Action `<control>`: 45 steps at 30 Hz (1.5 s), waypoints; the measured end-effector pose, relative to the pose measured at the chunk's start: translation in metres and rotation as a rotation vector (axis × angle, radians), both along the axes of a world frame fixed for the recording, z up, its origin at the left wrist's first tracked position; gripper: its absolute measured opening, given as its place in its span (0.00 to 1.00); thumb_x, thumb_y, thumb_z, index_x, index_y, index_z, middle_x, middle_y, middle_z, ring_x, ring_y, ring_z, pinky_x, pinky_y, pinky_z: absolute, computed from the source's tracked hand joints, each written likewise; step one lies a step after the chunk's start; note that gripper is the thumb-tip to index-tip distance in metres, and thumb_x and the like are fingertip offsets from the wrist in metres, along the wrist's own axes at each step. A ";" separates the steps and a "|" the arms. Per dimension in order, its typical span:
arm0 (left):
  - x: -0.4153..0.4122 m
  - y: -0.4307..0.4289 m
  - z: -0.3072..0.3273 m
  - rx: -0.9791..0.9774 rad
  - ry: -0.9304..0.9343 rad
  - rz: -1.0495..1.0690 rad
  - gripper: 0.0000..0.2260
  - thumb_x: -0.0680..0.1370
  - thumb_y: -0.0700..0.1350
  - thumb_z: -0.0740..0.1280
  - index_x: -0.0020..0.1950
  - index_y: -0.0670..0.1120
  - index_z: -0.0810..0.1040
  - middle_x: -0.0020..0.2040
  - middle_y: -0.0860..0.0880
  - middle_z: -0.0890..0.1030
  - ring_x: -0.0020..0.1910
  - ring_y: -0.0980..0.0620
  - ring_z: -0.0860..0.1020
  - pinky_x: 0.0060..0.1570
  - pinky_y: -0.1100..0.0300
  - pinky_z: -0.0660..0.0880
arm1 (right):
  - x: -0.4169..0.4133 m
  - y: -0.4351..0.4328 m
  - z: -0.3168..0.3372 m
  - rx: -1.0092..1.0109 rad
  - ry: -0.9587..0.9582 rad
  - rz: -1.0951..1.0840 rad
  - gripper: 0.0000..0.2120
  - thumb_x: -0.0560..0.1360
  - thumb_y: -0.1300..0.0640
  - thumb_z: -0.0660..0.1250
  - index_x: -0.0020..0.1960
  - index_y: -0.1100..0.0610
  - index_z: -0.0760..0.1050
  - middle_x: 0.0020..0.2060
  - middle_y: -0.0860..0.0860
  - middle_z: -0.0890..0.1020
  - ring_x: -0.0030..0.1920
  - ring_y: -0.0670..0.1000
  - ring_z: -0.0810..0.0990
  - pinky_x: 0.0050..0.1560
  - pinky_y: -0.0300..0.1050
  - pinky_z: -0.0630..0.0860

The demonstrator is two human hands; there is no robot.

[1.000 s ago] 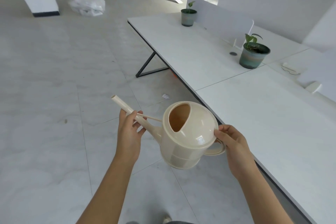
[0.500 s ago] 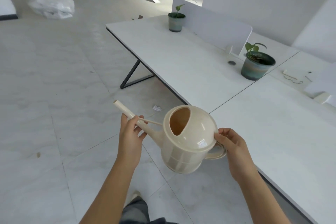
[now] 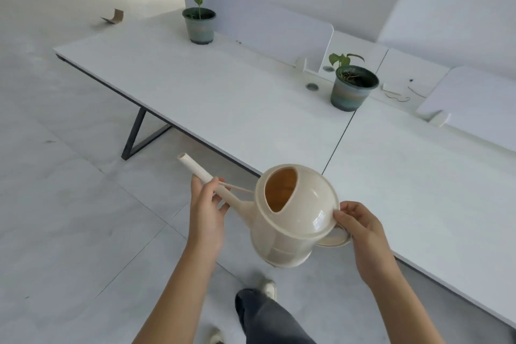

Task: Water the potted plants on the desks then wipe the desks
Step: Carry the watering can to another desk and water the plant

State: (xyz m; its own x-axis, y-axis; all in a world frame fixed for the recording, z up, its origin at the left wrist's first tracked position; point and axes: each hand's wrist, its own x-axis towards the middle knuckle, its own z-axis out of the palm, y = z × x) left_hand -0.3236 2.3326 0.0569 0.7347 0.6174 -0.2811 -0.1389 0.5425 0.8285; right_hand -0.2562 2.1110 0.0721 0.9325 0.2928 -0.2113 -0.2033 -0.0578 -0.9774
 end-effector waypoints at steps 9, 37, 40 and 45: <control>0.129 0.005 0.004 0.030 0.006 -0.127 0.08 0.79 0.41 0.56 0.58 0.48 0.66 0.46 0.47 0.72 0.44 0.51 0.73 0.45 0.57 0.71 | 0.097 0.000 -0.004 0.034 -0.023 -0.161 0.06 0.63 0.56 0.67 0.38 0.57 0.73 0.27 0.44 0.77 0.34 0.46 0.75 0.44 0.43 0.67; 0.423 -0.001 -0.014 -0.014 -0.026 -0.726 0.25 0.79 0.38 0.57 0.74 0.54 0.57 0.50 0.48 0.73 0.58 0.48 0.71 0.68 0.46 0.65 | 0.242 0.043 0.013 -0.023 0.034 -0.854 0.07 0.65 0.60 0.71 0.39 0.58 0.73 0.31 0.49 0.76 0.38 0.50 0.73 0.46 0.42 0.66; 0.437 -0.007 -0.016 0.025 -0.045 -0.835 0.26 0.79 0.40 0.57 0.74 0.57 0.55 0.56 0.47 0.71 0.59 0.48 0.70 0.69 0.46 0.65 | 0.243 0.047 0.016 -0.051 0.030 -0.954 0.05 0.72 0.63 0.66 0.39 0.57 0.73 0.27 0.46 0.77 0.37 0.51 0.72 0.46 0.43 0.65; 0.455 -0.021 -0.018 -0.001 -0.048 -0.894 0.25 0.78 0.38 0.56 0.75 0.52 0.58 0.52 0.48 0.74 0.54 0.51 0.70 0.65 0.52 0.67 | 0.250 0.049 0.025 -0.095 0.030 -1.018 0.05 0.73 0.62 0.66 0.38 0.57 0.73 0.23 0.43 0.77 0.36 0.50 0.72 0.46 0.43 0.65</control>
State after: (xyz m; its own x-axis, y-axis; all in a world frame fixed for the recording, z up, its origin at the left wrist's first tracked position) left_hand 0.1310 2.3115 0.0390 0.9522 -0.1919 -0.2377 0.3015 0.4655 0.8321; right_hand -0.0058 2.1603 0.0972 0.7230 -0.6550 -0.2199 -0.2239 0.0790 -0.9714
